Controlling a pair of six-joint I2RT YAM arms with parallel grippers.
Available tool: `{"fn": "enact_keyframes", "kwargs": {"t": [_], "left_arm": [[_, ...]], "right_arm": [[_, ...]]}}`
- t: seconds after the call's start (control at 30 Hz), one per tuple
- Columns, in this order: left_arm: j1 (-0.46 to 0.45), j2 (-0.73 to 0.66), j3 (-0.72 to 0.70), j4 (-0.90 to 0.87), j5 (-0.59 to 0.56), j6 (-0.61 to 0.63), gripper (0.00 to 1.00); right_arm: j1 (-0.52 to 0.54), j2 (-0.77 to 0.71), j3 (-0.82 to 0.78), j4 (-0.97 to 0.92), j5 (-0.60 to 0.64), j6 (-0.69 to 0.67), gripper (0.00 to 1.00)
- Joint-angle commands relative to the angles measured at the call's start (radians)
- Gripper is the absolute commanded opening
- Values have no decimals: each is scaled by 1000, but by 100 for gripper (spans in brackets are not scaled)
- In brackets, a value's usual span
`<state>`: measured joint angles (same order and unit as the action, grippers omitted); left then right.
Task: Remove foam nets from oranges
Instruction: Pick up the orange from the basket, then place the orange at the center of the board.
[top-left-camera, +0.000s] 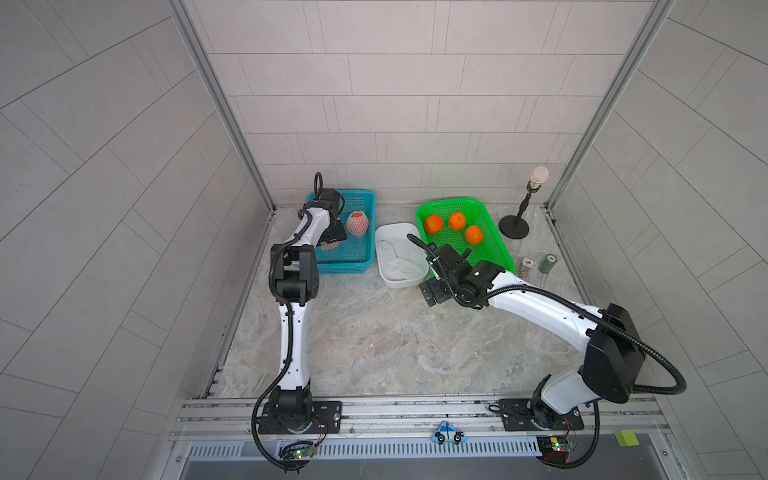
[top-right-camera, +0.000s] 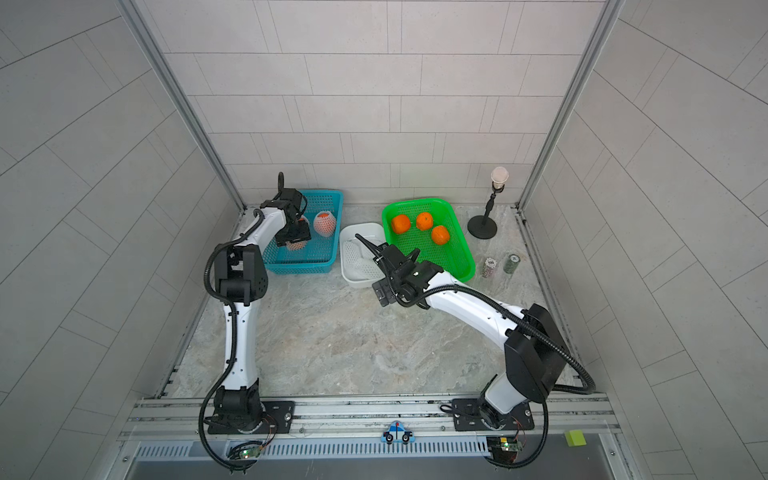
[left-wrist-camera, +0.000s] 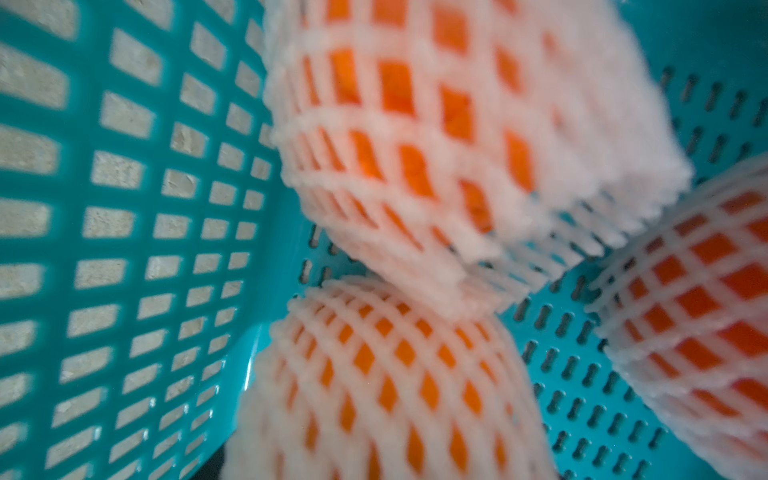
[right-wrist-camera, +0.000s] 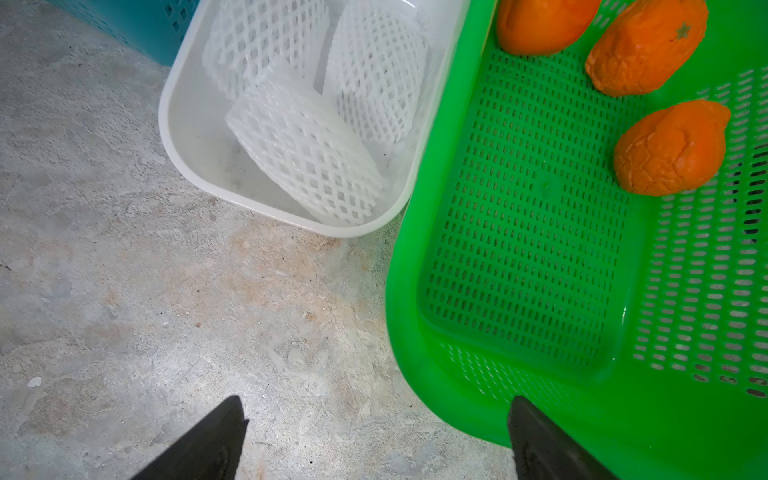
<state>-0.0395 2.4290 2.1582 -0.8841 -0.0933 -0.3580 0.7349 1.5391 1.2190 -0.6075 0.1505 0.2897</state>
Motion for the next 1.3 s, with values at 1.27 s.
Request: {"fn": "enact_keyframes", "kwargs": {"t": [1.27], "left_arm": [[-355, -869, -716, -63, 11, -46, 64]], "right_arm": [[-9, -247, -117, -7, -52, -28, 100]]}}
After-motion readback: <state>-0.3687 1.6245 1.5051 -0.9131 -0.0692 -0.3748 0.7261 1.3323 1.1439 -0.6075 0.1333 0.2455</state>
